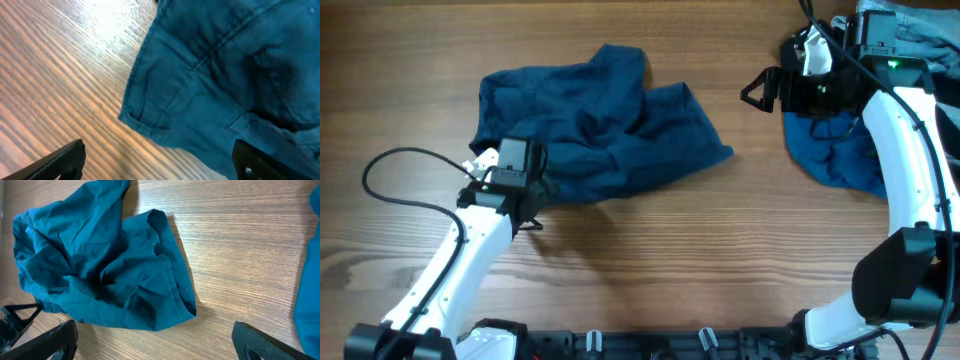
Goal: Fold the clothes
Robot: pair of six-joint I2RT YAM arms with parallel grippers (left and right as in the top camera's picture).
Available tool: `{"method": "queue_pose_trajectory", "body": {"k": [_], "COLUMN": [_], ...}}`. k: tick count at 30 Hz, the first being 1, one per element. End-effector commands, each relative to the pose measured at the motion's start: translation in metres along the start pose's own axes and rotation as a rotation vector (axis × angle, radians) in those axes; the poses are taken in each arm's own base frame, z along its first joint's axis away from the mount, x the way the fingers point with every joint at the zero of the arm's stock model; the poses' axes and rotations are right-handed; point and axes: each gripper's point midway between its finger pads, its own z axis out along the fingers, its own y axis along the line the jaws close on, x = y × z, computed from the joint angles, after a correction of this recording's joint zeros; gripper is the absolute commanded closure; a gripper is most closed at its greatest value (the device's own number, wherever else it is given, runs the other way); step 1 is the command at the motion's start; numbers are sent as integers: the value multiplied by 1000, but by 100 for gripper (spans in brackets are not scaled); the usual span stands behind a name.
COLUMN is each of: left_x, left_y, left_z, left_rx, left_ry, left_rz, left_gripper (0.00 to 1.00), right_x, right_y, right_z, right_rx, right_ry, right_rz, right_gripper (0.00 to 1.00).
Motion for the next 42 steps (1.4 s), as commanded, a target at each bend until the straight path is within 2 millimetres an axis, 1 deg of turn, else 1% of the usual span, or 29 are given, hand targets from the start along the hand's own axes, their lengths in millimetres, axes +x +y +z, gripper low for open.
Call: {"method": "queue_pose_trajectory", "body": {"k": [1, 4, 7, 9, 12, 14, 15, 17, 19, 23, 27, 33, 37, 42], "left_x": [-1, 4, 4, 3, 5, 5, 5, 3, 2, -1, -4, 1, 3, 5], "left_y": [10, 13, 15, 12, 8, 7, 7, 5, 3, 2, 5, 11, 10, 8], "left_z": [10, 18, 24, 29, 36, 39, 39, 39, 39, 39, 39, 39, 39, 39], "left_rx": [-44, -66, -86, -82, -80, -82, -80, -71, -66, -64, -81, -102, -94, -85], "left_ry": [-31, -15, -15, -17, -9, -9, -11, -18, -24, -36, -54, -33, -24, -13], "left_rz": [47, 55, 59, 57, 58, 58, 57, 54, 51, 48, 49, 50, -3, -3], "left_gripper": [7, 8, 12, 16, 18, 24, 29, 41, 49, 50, 49, 49, 57, 70], "right_x": [3, 2, 2, 2, 2, 0, 0, 1, 1, 2, 2, 2, 3, 7], "right_y": [-2, -2, -2, -2, -2, -2, -2, -2, -2, -2, -2, -2, -2, -2], "right_z": [6, 6, 6, 6, 6, 6, 6, 6, 6, 6, 6, 6, 6, 6], "right_rx": [4, 4, 4, 4, 4, 4, 4, 4, 4, 4, 4, 4, 3, 3], "right_ry": [14, 11, 11, 12, 8, 4, 4, 5, 4, 8, 9, 9, 14, 28], "right_rz": [-17, -19, -19, -18, -18, -20, -20, -20, -20, -18, -17, -17, -14, -6], "right_gripper": [0, 1, 0, 1, 0, 1, 0, 0, 1, 0, 0, 1, 1, 1]}}
